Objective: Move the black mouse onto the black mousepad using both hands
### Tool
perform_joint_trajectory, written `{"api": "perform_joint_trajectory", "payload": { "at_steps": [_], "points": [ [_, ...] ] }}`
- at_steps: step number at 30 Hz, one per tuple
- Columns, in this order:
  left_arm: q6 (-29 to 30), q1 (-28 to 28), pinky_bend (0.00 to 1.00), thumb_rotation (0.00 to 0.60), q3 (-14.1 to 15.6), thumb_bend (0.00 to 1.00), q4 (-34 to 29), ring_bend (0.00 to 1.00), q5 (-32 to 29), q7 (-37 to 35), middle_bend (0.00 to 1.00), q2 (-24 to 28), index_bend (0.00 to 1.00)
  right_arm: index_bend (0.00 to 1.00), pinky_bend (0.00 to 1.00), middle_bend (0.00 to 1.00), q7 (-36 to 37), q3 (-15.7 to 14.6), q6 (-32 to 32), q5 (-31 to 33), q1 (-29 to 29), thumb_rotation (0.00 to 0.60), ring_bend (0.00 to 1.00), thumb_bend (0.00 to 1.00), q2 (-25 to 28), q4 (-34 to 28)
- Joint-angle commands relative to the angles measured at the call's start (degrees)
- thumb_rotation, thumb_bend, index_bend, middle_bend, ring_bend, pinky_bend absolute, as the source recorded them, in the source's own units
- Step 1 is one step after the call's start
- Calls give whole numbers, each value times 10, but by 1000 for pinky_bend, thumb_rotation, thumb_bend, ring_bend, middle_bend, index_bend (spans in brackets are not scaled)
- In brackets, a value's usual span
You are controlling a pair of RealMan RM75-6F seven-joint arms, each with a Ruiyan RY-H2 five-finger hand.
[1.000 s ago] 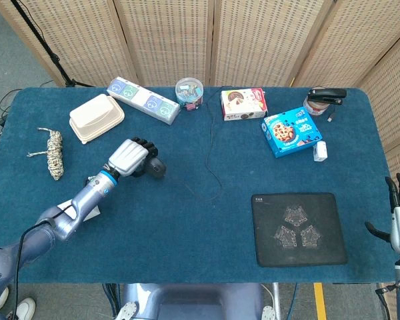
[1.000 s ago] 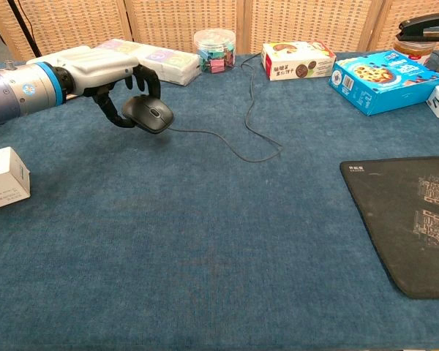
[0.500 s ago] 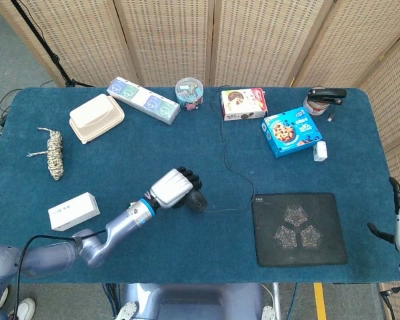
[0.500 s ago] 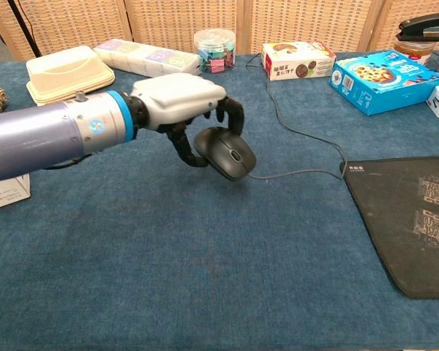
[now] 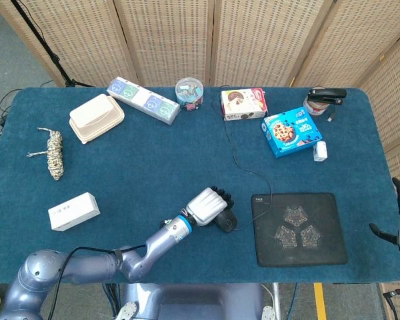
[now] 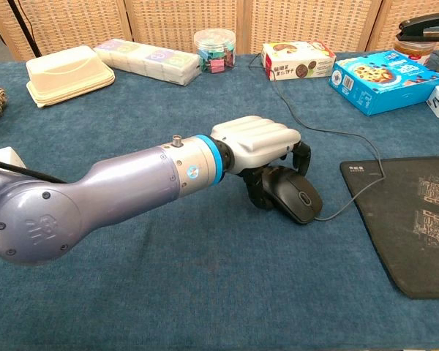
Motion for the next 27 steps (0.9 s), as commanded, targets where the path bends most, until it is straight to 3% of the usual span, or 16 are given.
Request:
{"api": "perform_joint_trajectory", "payload": {
  "at_steps": [1, 6, 10, 14, 18, 22, 27],
  "points": [
    [10, 1, 109, 600, -2, 32, 0, 2, -1, 1, 0, -2, 0, 0, 0, 0, 2, 0, 0, 0, -1, 600, 0, 0, 2, 0],
    [11, 11, 8, 600, -7, 0, -78, 0, 8, -20, 0, 61, 0, 0, 0, 0, 1, -2, 1, -3, -1, 600, 0, 0, 3, -3],
    [52, 34, 0, 600, -8, 0, -150, 0, 38, -30, 0, 128, 0, 0, 0, 0, -2, -4, 4, -7, -2, 600, 0, 0, 3, -6],
    [109, 79, 0, 600, 4, 0, -223, 0, 47, -3, 0, 217, 0, 0, 0, 0, -6, -8, 11, -17, -4, 600, 0, 0, 4, -13],
    [121, 123, 0, 600, 28, 0, -295, 0, 34, 4, 0, 324, 0, 0, 0, 0, -14, -13, 14, -26, -4, 600, 0, 0, 5, -23],
    [179, 178, 0, 600, 56, 0, -299, 0, 87, -62, 0, 393, 0, 0, 0, 0, -25, -19, 6, -39, 3, 600, 0, 0, 3, -25],
    [265, 241, 0, 600, 82, 0, -266, 0, 142, -145, 0, 440, 0, 0, 0, 0, -43, -26, -16, -58, 23, 600, 0, 0, -6, -1]
  ]
}}
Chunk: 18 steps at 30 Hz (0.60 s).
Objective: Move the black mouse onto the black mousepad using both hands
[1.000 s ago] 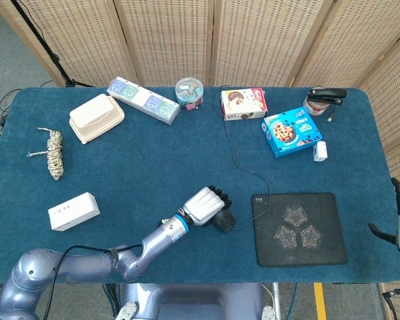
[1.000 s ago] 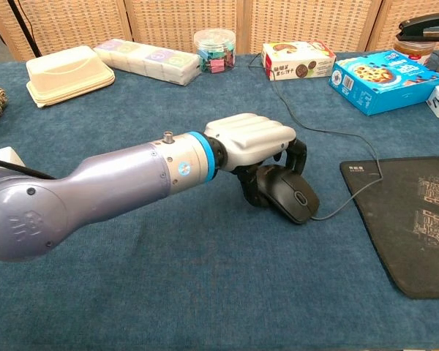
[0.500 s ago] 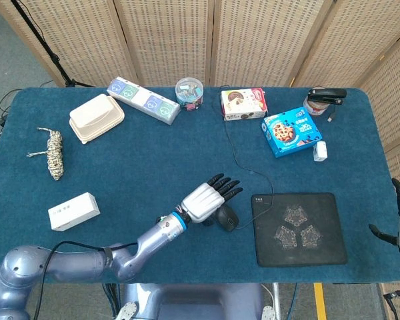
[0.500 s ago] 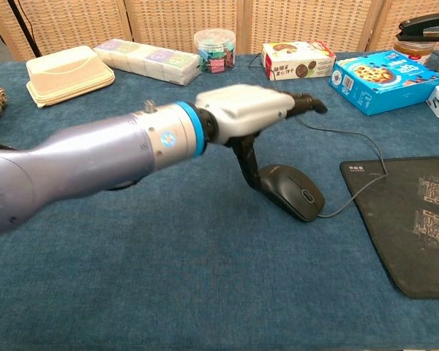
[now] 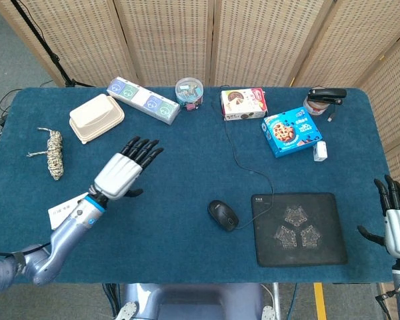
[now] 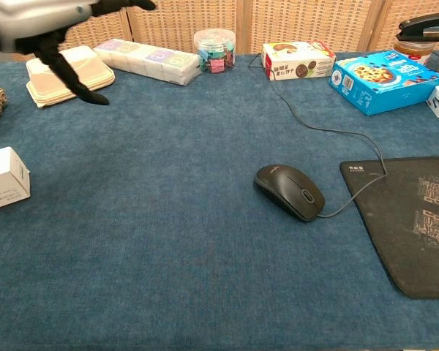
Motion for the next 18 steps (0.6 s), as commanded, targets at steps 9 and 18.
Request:
{"api": "perform_joint_trajectory", "payload": {
  "at_steps": [9, 18],
  "points": [
    [156, 149, 0, 600, 52, 0, 12, 0, 34, -108, 0, 101, 0, 0, 0, 0, -22, -15, -94, -47, 76, 600, 0, 0, -17, -12],
    [226, 225, 0, 600, 58, 0, -31, 0, 16, -92, 0, 128, 0, 0, 0, 0, -79, 11, -208, -15, 168, 600, 0, 0, -60, -85]
  ]
}}
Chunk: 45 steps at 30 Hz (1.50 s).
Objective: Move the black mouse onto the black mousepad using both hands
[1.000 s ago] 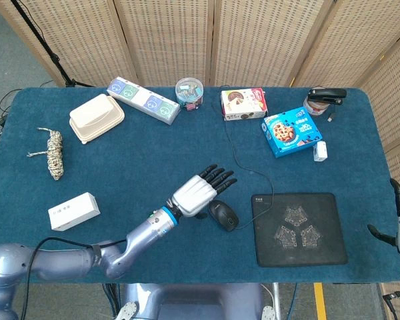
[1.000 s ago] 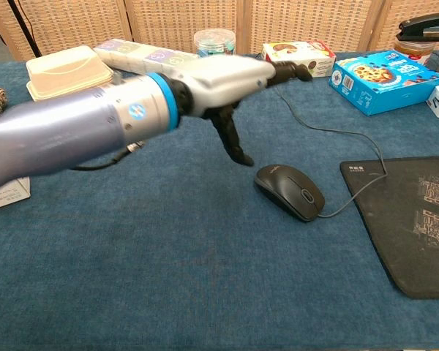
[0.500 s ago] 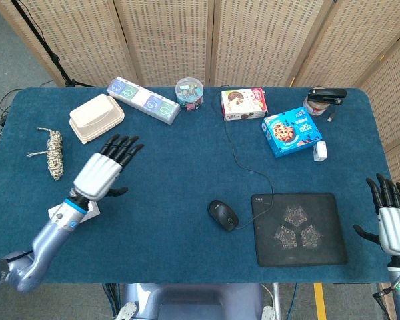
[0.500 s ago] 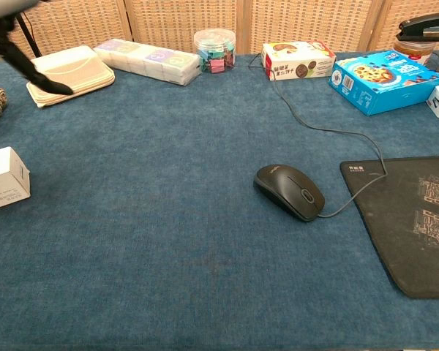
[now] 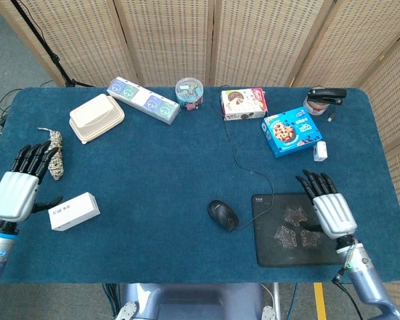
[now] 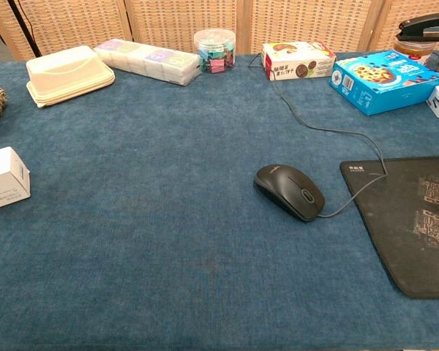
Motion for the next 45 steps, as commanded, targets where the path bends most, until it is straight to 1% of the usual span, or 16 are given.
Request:
{"api": "perform_joint_trajectory", "payload": {
  "at_steps": [1, 4, 9, 16, 22, 29, 34, 40, 45],
  "points": [
    [19, 19, 0, 600, -1, 0, -16, 0, -8, 18, 0, 9, 0, 0, 0, 0, -44, 21, -55, 33, 49, 600, 0, 0, -37, -24],
    [24, 28, 0, 600, -3, 0, -19, 0, -3, 8, 0, 16, 0, 0, 0, 0, -73, 38, -88, 65, 84, 600, 0, 0, -73, -33],
    [17, 34, 0, 600, -10, 0, -17, 0, -5, -15, 0, 24, 0, 0, 0, 0, -122, 53, -107, 110, 118, 600, 0, 0, -117, -46],
    [7, 38, 0, 600, -16, 0, -15, 0, -3, -42, 0, 35, 0, 0, 0, 0, -162, 59, -126, 165, 151, 600, 0, 0, -168, -48],
    [-2, 42, 0, 600, -23, 0, -13, 0, -6, -62, 0, 39, 0, 0, 0, 0, -207, 52, -121, 200, 174, 600, 0, 0, -214, -49],
    [-5, 47, 0, 600, -34, 0, -14, 0, -11, -67, 0, 38, 0, 0, 0, 0, -209, 46, -125, 245, 190, 600, 0, 0, -260, -24],
    [-9, 48, 0, 600, -39, 0, -14, 0, -11, -67, 0, 37, 0, 0, 0, 0, -213, 46, -111, 266, 195, 600, 0, 0, -284, -13],
    [-12, 51, 0, 600, -43, 0, -13, 0, -11, -70, 0, 38, 0, 0, 0, 0, -217, 49, -98, 285, 198, 600, 0, 0, -296, 15],
    [-16, 53, 0, 600, -46, 0, -13, 0, -14, -76, 0, 39, 0, 0, 0, 0, -215, 48, -78, 292, 191, 600, 0, 0, -295, 11]
  ]
}}
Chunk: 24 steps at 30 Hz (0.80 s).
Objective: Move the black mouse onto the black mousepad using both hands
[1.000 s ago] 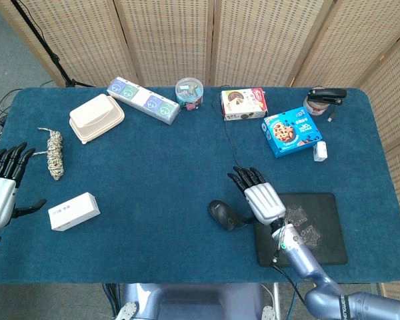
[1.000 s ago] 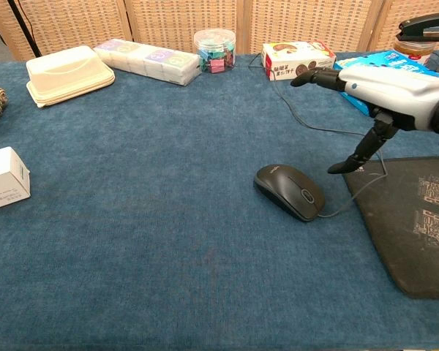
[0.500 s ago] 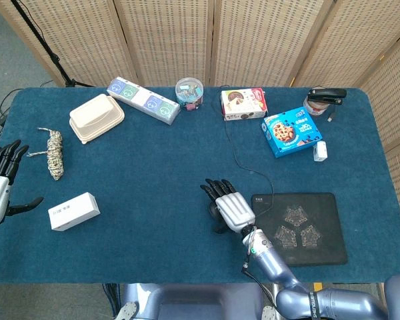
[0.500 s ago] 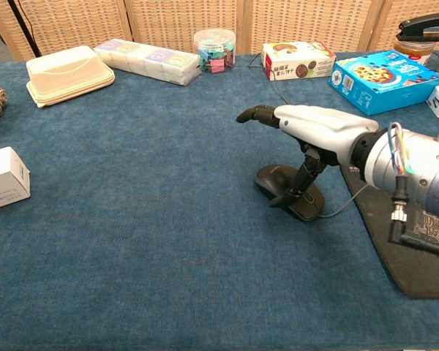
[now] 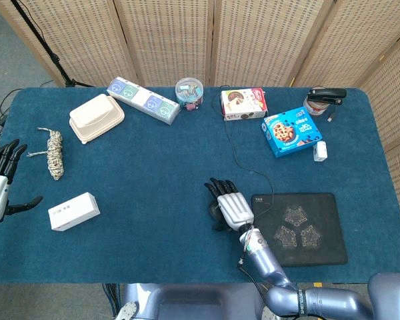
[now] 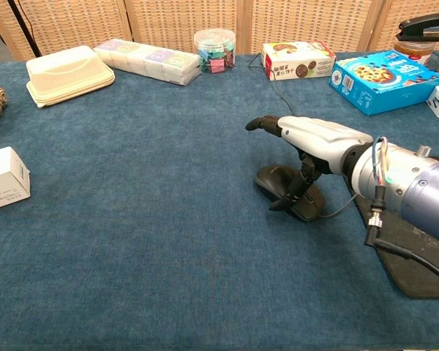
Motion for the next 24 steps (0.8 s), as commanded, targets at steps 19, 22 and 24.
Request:
{"api": "perform_joint_trajectory", "payload": {
  "at_steps": [19, 22, 24],
  "points": [
    [-12, 7, 0, 600, -7, 0, -3, 0, 8, -21, 0, 8, 0, 0, 168, 17, -2, 0, 51, 27, -11, 600, 118, 0, -58, 25],
    [-13, 8, 0, 600, -8, 0, -2, 0, 8, -26, 0, 9, 0, 0, 252, 58, -4, 0, 57, 25, -11, 600, 160, 0, -64, 33],
    [-13, 9, 0, 600, -9, 0, -2, 0, 8, -28, 0, 10, 0, 7, 318, 104, -4, -1, 61, 21, -11, 600, 204, 0, -69, 41]
  ]
}}
